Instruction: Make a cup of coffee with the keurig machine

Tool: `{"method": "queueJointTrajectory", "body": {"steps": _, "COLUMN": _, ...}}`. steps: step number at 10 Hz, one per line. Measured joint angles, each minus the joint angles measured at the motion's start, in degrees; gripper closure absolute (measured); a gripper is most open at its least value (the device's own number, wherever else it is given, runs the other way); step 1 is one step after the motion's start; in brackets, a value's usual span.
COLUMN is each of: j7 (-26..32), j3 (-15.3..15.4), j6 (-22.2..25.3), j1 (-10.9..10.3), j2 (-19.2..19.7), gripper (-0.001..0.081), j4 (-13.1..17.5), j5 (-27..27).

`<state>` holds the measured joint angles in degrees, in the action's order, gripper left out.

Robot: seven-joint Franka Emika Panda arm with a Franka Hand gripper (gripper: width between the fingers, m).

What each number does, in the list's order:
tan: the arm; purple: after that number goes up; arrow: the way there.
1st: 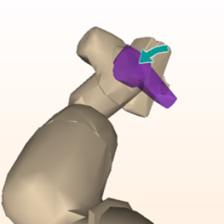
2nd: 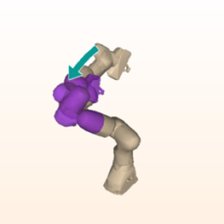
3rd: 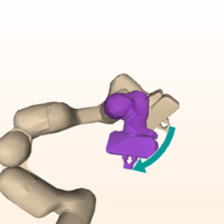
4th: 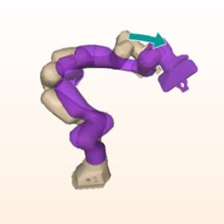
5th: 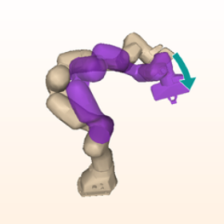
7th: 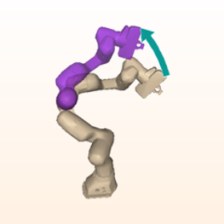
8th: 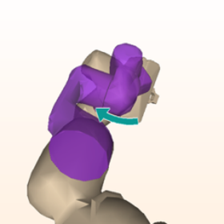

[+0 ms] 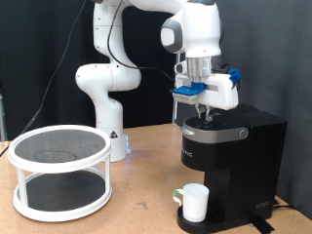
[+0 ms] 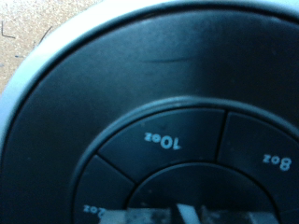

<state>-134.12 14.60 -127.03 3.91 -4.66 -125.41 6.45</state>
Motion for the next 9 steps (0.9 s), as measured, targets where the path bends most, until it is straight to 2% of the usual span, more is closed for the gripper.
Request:
{"method": "queueJointTrajectory", "body": {"steps": 5, "j7": 0.0, "j3": 0.2, "j6": 0.6, "j1": 0.0, "j2": 0.6, "gripper": 0.0806, "j4": 0.2, "j5": 0.0}}
{"method": "queueJointTrajectory", "body": {"steps": 9, "j7": 0.0, "j3": 0.1, "j6": 3.2, "j1": 0.2, "j2": 1.2, "gripper": 0.0806, "j4": 1.3, "j5": 0.2}}
